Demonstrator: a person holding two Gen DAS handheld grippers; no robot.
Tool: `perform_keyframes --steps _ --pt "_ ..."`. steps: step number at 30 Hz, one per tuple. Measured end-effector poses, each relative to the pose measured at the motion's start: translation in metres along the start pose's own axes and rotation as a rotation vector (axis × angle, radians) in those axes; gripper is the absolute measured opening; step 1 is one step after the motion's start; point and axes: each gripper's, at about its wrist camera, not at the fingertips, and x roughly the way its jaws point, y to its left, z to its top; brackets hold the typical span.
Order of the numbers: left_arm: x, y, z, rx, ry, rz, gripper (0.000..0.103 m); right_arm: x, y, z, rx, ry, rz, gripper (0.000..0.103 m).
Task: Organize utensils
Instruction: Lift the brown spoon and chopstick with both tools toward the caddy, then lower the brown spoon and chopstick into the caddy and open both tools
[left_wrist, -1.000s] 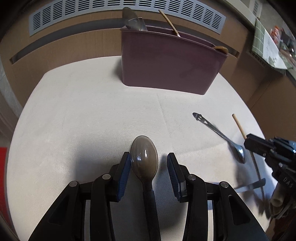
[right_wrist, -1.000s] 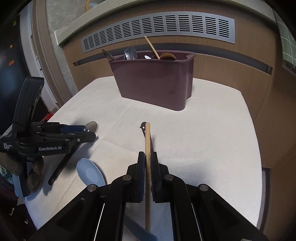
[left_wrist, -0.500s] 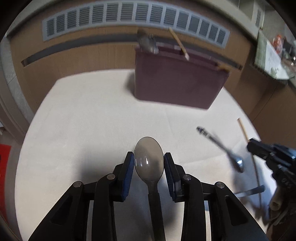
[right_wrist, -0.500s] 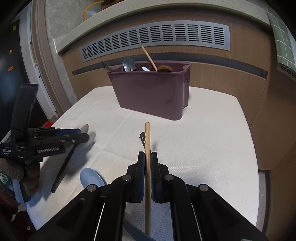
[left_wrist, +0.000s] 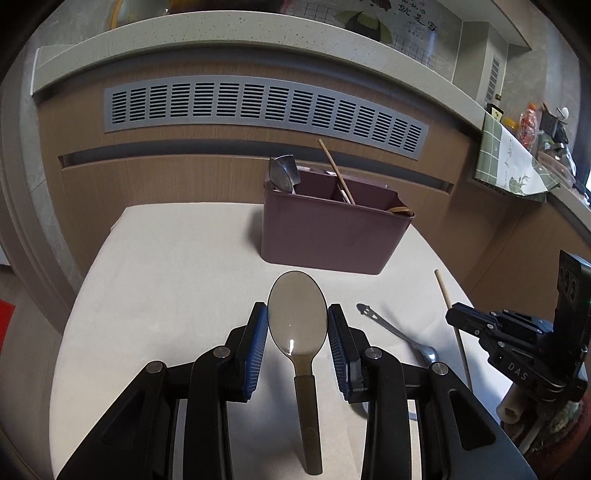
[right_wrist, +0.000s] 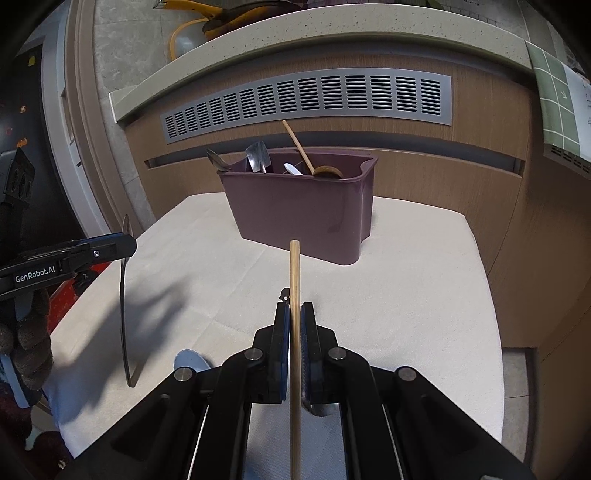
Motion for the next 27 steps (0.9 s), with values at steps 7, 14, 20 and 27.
perform_keyframes --steps 7,14,20,27 --pt "-0.060 -0.029 0.084 0.102 -0.295 -0.033 0.034 -0.043 -0.001 0.073 0.000 -0.218 -0.019 0.005" --pt "-0.103 -0.037 0.182 0.032 -0.647 -0.081 0.034 -0.112 -0.004 0.196 -0.019 -0.587 -0.061 0.005" --pt "-0.039 -0.027 0.195 0.015 -0.563 -0.089 0.034 -0.082 -0.009 0.212 0.001 -0.666 -0.097 0.005" --pt "0.035 -0.009 0.184 -0.019 -0.443 -0.083 0.034 -0.016 -0.012 0.210 -0.026 -0.585 -0.063 0.005"
